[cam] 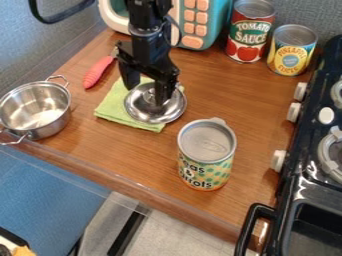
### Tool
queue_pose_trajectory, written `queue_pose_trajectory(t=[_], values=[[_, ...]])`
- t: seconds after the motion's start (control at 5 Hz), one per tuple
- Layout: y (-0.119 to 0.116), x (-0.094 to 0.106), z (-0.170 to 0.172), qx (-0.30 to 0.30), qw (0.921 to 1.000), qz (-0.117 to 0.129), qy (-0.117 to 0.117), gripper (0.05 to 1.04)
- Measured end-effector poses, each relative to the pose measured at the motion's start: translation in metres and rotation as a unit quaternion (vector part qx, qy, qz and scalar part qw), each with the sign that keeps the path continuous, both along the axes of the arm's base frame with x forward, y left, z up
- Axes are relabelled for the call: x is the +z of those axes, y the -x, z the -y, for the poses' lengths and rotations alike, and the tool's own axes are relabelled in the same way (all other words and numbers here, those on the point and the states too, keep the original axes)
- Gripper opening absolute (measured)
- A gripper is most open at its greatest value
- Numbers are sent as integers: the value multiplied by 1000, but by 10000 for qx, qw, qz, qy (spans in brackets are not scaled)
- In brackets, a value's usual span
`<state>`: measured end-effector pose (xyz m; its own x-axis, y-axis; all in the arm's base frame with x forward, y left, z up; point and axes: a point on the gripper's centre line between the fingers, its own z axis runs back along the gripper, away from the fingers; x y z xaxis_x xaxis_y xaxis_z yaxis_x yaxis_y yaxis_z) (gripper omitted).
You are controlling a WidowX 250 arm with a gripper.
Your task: Move the silver lid behind the box
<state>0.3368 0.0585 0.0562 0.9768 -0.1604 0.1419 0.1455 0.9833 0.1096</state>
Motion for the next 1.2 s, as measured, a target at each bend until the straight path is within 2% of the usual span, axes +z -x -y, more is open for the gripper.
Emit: queue_pose_trajectory(t=[0.2,0.4,0.6,0.8,1.0,1.2], values=[[-5,-8,-3,83,10000,16,50,957],[-9,-7,-4,159,9998,60,56,736],[-12,-6,-3,105,9999,73,73,434],[-18,2,-4,57,9999,98,49,287],[-32,28,10,-134,9993,338,-62,287],[-52,50,59,-663,9953,705,-66,287]])
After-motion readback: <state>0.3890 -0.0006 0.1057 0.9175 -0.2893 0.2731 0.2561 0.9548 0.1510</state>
